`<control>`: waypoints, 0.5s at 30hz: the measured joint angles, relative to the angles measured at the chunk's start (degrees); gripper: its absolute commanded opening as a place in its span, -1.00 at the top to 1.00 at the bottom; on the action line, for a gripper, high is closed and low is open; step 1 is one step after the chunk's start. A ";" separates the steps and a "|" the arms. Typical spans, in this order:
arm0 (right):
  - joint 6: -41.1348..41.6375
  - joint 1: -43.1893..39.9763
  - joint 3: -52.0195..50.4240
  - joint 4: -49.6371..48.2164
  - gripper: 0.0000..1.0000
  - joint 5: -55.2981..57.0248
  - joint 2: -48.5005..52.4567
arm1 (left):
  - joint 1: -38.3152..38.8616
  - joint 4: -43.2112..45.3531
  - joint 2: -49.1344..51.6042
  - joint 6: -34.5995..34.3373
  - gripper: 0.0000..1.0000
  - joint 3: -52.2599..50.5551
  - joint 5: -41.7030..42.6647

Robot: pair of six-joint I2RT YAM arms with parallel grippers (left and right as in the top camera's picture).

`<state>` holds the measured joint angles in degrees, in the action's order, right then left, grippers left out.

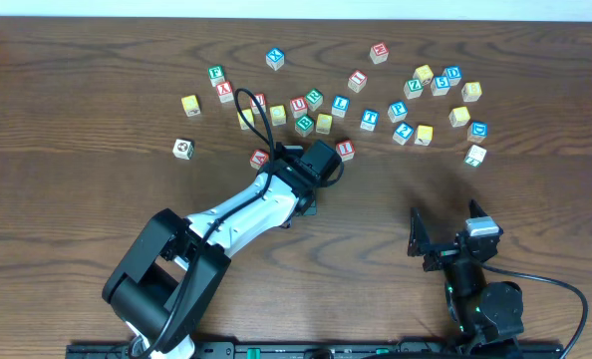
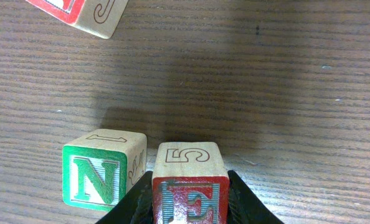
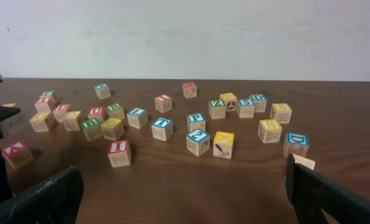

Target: Spell out NEURIPS

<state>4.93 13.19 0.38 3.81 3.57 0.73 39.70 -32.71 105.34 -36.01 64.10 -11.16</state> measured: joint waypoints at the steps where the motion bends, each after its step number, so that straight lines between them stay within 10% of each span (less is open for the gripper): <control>1: 0.00 0.00 0.00 0.02 -0.99 0.00 0.00 | 0.00 0.00 0.00 0.00 0.83 0.00 0.02; 15: 0.00 0.00 0.00 0.02 -0.99 0.00 0.00 | 0.00 0.42 0.00 0.26 0.83 0.00 0.02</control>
<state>4.93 13.19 0.38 3.84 3.57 0.73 39.70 -32.29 105.34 -35.75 64.10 -11.14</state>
